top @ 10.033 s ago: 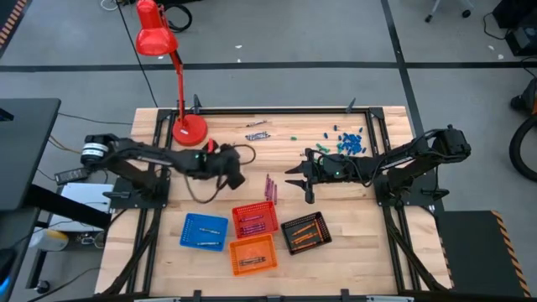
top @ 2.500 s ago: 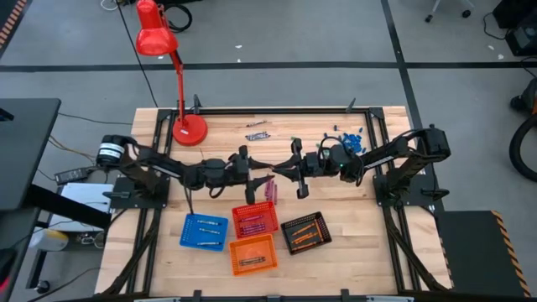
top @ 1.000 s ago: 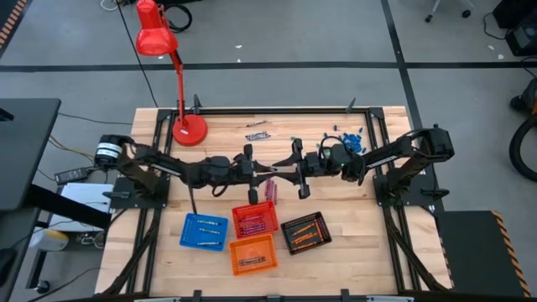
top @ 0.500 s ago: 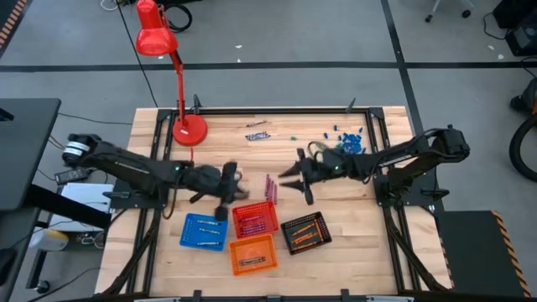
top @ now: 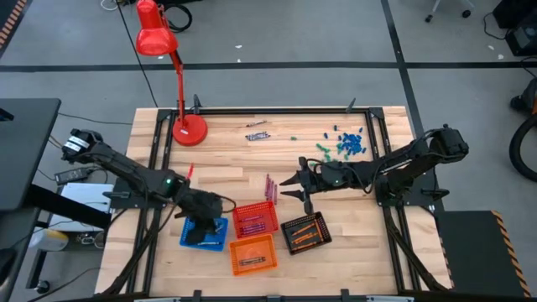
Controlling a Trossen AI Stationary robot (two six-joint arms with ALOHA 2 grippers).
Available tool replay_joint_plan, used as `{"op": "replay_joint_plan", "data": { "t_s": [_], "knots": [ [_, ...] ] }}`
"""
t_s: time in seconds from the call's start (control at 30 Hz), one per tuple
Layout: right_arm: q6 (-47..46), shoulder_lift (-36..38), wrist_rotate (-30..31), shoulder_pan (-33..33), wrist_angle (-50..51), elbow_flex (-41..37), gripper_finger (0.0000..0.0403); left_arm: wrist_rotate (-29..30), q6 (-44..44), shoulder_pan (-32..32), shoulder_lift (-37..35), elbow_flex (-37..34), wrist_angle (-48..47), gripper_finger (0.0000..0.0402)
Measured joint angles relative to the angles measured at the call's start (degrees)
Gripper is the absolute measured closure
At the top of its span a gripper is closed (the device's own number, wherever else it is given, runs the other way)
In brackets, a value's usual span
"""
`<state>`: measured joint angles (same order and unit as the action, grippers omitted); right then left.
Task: Sort crayons
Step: Put the black crayon into the blue bin, then put the violet crayon into the red bin
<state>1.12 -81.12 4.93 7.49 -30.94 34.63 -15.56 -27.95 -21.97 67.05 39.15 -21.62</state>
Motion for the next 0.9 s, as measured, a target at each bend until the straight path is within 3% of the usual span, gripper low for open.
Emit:
{"op": "replay_joint_plan", "data": {
  "t_s": [0.1, 0.37, 0.53, 0.8, 0.9],
  "knots": [
    [0.0, 0.0, 0.0, 0.0, 0.1, 0.0, 0.0270, 5.5, -2.8, -1.4, 0.0, 0.0, -5.0, 0.0351],
    [0.1, 0.0, 0.0, 0.0, 0.3, 0.0, 0.0270, 5.1, -10.5, -5.4, 0.0, 0.0, -15.5, 0.0351],
    [-0.1, 0.0, 0.0, 0.0, 0.6, 0.0, 0.0270, 6.5, -13.1, -7.4, 0.0, 0.0, -15.3, 0.0346],
    [0.3, 0.0, -0.3, 0.2, 3.2, 0.0, 0.0270, 6.3, -17.6, -7.6, 0.1, 0.0, -15.0, 0.0264],
    [0.8, 0.0, -0.4, 0.2, 4.0, 0.0, 0.0270, -2.3, -18.4, -5.8, 0.0, 0.0, -13.5, 0.0241]
  ]
}}
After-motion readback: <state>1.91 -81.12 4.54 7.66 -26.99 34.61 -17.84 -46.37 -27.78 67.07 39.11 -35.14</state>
